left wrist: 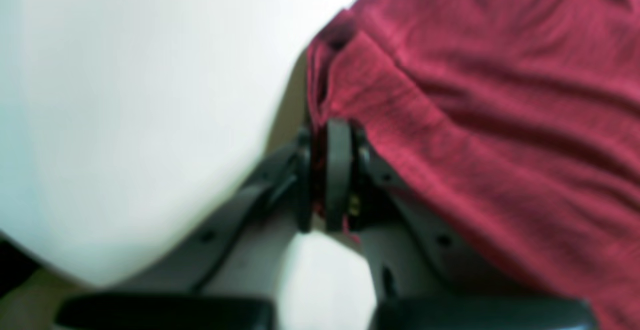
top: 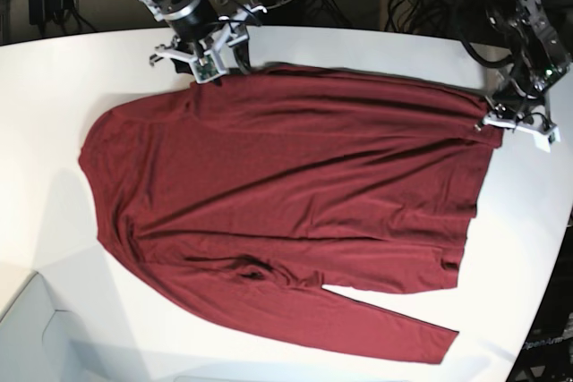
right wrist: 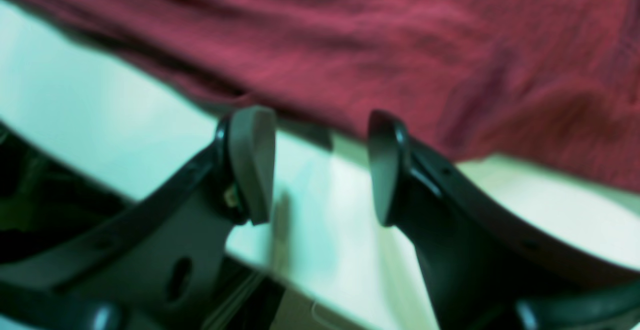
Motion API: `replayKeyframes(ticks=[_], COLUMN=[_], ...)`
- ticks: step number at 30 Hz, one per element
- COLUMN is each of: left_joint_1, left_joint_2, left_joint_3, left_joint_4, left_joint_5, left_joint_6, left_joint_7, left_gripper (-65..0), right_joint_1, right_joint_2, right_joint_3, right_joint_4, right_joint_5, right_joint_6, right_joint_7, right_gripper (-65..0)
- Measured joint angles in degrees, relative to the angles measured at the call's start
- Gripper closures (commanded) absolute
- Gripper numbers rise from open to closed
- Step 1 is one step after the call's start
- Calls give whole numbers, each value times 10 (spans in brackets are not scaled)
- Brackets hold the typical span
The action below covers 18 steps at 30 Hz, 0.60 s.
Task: Layout the t-shirt on the table in an organized manner, then fold the t-shirt properly
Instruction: 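Carry the held edge with both grippers across the shirt toward its hem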
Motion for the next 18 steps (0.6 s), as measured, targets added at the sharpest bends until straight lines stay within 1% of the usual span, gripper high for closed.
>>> replayKeyframes(ticks=[5,9,18], left_joint_1=[-8,-14,-14], left_joint_2=[0,1,1], left_joint_3=[1,1,1], left_joint_4=[4,4,4], left_joint_5=[-3,-2,-3], left_joint_6=[-2,-1,-1], left_joint_7=[0,4,0], left_gripper=[-4,-4,-4], right_joint_1=[14,24,41], right_joint_2=[0,0,0], right_joint_3=[0,0,0], right_joint_4=[-17,-20,-49], right_joint_5=[0,0,-2], right_joint_6=[0,0,0], right_joint_7=[-4,-4,5], right_gripper=[-308,-335,-339])
